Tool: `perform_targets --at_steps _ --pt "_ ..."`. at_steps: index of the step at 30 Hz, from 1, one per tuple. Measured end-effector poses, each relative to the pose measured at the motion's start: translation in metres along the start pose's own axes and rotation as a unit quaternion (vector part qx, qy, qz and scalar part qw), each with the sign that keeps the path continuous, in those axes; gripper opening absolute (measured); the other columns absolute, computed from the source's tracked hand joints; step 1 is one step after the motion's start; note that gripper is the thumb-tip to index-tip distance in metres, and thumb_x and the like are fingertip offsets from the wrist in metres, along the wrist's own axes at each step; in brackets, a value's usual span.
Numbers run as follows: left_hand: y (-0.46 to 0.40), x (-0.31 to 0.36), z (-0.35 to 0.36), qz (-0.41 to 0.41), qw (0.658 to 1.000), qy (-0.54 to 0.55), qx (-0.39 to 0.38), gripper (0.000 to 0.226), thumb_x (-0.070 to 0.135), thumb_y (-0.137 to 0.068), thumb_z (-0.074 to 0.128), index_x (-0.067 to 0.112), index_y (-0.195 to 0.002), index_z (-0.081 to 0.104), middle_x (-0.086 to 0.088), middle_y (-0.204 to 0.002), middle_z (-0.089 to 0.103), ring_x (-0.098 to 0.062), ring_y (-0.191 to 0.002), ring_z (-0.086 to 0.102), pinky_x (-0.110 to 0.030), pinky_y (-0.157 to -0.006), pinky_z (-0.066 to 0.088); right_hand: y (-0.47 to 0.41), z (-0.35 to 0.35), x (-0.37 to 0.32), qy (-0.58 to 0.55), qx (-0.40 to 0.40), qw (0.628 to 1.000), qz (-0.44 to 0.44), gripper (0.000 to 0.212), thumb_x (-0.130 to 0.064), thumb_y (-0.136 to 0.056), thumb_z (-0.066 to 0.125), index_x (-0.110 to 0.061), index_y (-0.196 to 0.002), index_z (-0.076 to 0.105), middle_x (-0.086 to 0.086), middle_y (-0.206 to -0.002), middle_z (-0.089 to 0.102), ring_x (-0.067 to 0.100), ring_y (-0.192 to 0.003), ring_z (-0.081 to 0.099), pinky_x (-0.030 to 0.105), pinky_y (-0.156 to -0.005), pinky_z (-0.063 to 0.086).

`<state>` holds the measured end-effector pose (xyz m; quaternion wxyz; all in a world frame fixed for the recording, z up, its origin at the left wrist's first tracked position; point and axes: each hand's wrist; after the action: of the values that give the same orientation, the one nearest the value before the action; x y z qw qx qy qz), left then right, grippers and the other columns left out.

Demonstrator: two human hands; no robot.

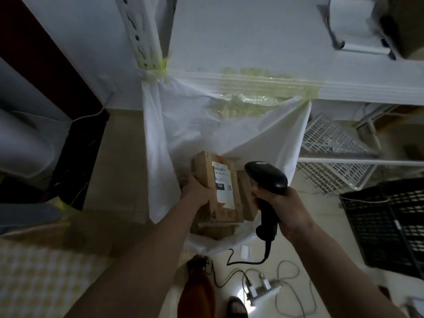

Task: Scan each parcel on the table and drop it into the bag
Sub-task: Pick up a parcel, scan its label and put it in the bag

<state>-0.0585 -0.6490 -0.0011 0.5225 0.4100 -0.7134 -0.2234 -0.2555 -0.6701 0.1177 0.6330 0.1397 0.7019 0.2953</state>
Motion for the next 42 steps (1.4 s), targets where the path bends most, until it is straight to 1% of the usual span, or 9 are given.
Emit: perform_targets --at_steps 3,7,14,21,24,28,31,36,42 --pt "-0.011 0.0 0.005 -0.005 0.998 -0.065 0.007 0.094 0.045 -0.075 0.073 0.015 -0.15 0.026 -0.013 -0.147 0.043 -0.033 -0.133 0.042 -0.049 -0.11 0.037 -0.013 0.003 0.008 0.0 0.026 0.999 0.022 0.007 -0.005 -0.079 0.071 -0.002 -0.084 0.069 0.011 -0.067 0.063 0.026 -0.067 0.059 0.038 -0.068 0.05" --pt "-0.012 0.001 -0.002 -0.029 0.979 -0.199 0.037 0.078 0.035 -0.091 0.064 0.009 -0.149 0.021 -0.017 -0.153 0.029 -0.036 -0.138 0.032 -0.045 -0.11 0.032 -0.019 0.008 0.014 0.0 0.017 0.999 0.031 0.012 -0.007 -0.079 0.073 -0.004 -0.089 0.068 0.007 -0.07 0.067 0.021 -0.068 0.063 0.035 -0.071 0.048" --pt "0.016 -0.002 -0.014 0.124 0.918 -0.37 0.072 0.026 0.017 -0.097 0.051 0.009 -0.122 0.053 -0.012 -0.126 0.056 -0.028 -0.114 0.056 -0.034 -0.086 0.045 -0.008 0.021 0.007 0.024 -0.025 0.999 0.027 0.028 -0.009 -0.08 0.072 -0.002 -0.107 0.065 0.01 -0.077 0.066 0.022 -0.073 0.063 0.035 -0.075 0.052" --pt "0.077 -0.011 -0.025 0.166 0.88 -0.43 0.116 0.029 0.014 -0.097 0.046 0.011 -0.125 0.049 -0.011 -0.126 0.053 -0.028 -0.115 0.052 -0.036 -0.095 0.044 0.024 0.037 -0.001 0.1 -0.083 0.991 -0.011 0.019 -0.011 -0.08 0.073 -0.008 -0.098 0.067 0.026 -0.099 0.067 0.042 -0.093 0.064 0.053 -0.092 0.051" --pt "0.115 -0.026 -0.031 0.146 0.884 -0.422 0.141 0.03 0.018 -0.097 0.048 0.012 -0.127 0.049 -0.01 -0.125 0.053 -0.028 -0.115 0.052 -0.037 -0.094 0.044 0.046 0.039 0.004 0.116 -0.125 0.985 -0.03 0.017 -0.009 -0.078 0.074 -0.006 -0.094 0.069 0.022 -0.089 0.069 0.04 -0.085 0.066 0.053 -0.087 0.053" --pt "0.171 -0.064 -0.036 0.097 0.915 -0.353 0.171 0.031 0.017 -0.098 0.047 0.012 -0.129 0.049 -0.011 -0.129 0.052 -0.028 -0.114 0.054 -0.036 -0.093 0.046 0.088 0.042 0.011 0.116 -0.194 0.973 -0.045 0.005 0.0 -0.08 0.069 0.0 -0.083 0.066 0.011 -0.067 0.06 0.022 -0.063 0.056 0.027 -0.059 0.05" --pt "0.224 -0.105 -0.029 0.031 0.926 -0.303 0.222 0.034 0.019 -0.102 0.04 0.01 -0.134 0.05 -0.013 -0.134 0.053 -0.03 -0.12 0.053 -0.036 -0.094 0.043 0.122 0.045 0.03 0.127 -0.251 0.959 -0.047 0.015 0.0 -0.078 0.072 0.004 -0.092 0.067 0.017 -0.076 0.062 0.026 -0.068 0.057 0.033 -0.065 0.049" --pt "0.314 -0.192 -0.012 -0.064 0.912 -0.313 0.258 0.041 0.019 -0.098 0.046 0.016 -0.14 0.044 -0.008 -0.136 0.048 -0.027 -0.124 0.049 -0.036 -0.097 0.043 0.181 0.061 0.066 0.196 -0.345 0.917 -0.039 0.01 0.001 -0.078 0.073 0.0 -0.075 0.064 0.017 -0.069 0.06 0.028 -0.065 0.056 0.039 -0.068 0.046" --pt "0.407 -0.272 0.008 -0.2 0.892 -0.263 0.308 0.041 0.025 -0.096 0.053 0.015 -0.135 0.048 -0.008 -0.133 0.051 -0.026 -0.123 0.051 -0.036 -0.094 0.046 0.252 0.089 0.108 0.263 -0.498 0.825 -0.035 0.015 -0.001 -0.08 0.07 -0.003 -0.07 0.059 0.01 -0.06 0.052 0.023 -0.059 0.05 0.035 -0.063 0.041"
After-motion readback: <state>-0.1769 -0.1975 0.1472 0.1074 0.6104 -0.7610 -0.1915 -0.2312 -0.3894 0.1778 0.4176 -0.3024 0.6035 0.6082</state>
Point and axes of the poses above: each hand's wrist, its own y-axis away from the middle knuckle, its own z-axis out of the palm, x = y × z
